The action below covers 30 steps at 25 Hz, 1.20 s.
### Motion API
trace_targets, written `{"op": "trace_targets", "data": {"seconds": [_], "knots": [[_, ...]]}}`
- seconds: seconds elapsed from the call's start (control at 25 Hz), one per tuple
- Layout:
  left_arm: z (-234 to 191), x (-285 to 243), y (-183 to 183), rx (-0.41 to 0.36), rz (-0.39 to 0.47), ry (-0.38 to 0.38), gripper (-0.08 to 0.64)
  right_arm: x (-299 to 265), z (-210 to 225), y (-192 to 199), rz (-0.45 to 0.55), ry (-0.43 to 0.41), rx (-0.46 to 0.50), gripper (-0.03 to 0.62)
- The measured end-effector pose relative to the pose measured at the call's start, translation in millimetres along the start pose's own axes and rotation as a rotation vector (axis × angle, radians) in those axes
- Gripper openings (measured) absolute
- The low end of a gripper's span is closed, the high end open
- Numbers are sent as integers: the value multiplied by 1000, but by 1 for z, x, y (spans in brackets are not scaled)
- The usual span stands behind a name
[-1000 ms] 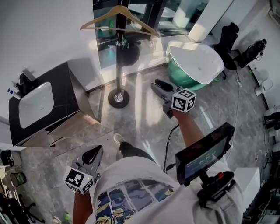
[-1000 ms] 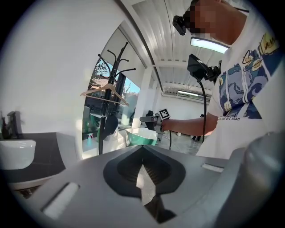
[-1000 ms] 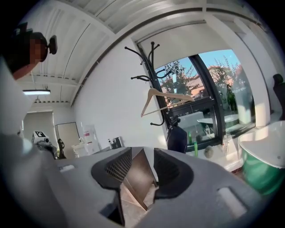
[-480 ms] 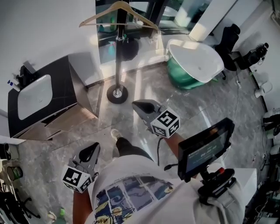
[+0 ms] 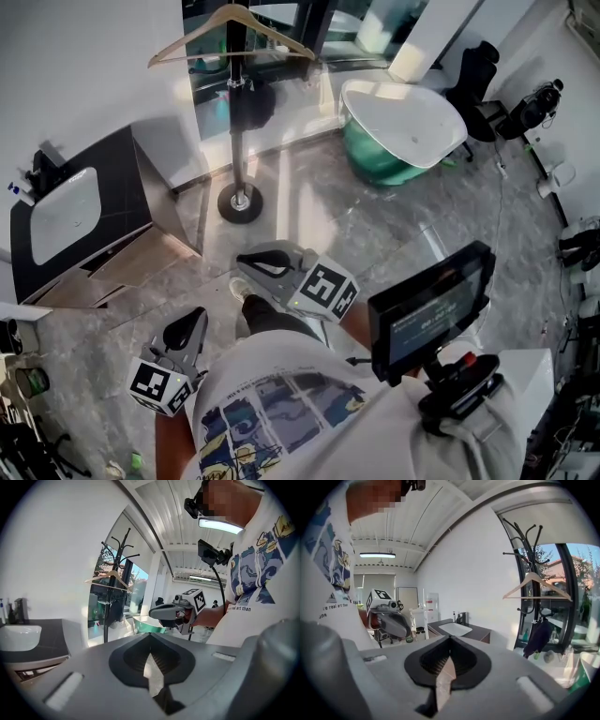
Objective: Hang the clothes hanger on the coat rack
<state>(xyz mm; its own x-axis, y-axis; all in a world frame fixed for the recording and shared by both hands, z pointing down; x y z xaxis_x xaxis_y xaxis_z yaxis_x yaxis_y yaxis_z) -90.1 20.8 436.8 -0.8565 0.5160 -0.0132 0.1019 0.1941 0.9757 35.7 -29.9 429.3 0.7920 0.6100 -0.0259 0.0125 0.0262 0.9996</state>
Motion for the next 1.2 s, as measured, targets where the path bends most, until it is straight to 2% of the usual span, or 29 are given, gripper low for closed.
{"op": "trace_targets", "data": {"seconds": [0.32,0.88,1.2], "knots": [[12,0,-6,-9,-1,11,3,3,-24,-13,3,-39,30,2],[13,-6,-5,-5,-3,27,3,4,-31,-21,-1,-53,69,0],[8,-8,0,2,-4,24,3,1,-30,-13,-16,-62,69,0]]}}
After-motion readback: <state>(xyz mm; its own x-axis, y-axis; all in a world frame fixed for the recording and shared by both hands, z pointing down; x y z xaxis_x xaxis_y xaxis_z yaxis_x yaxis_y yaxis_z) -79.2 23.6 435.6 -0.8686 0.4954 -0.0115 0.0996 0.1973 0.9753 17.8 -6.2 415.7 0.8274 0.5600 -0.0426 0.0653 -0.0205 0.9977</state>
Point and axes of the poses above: the fingertips, and each gripper's own axes: x backward along the fingers, z to its right, y out of its underside, the point moved 3 cm from there along x, backward along the fingers, and after that the axes turned 15 degrees about z, right-handed, at the moved point
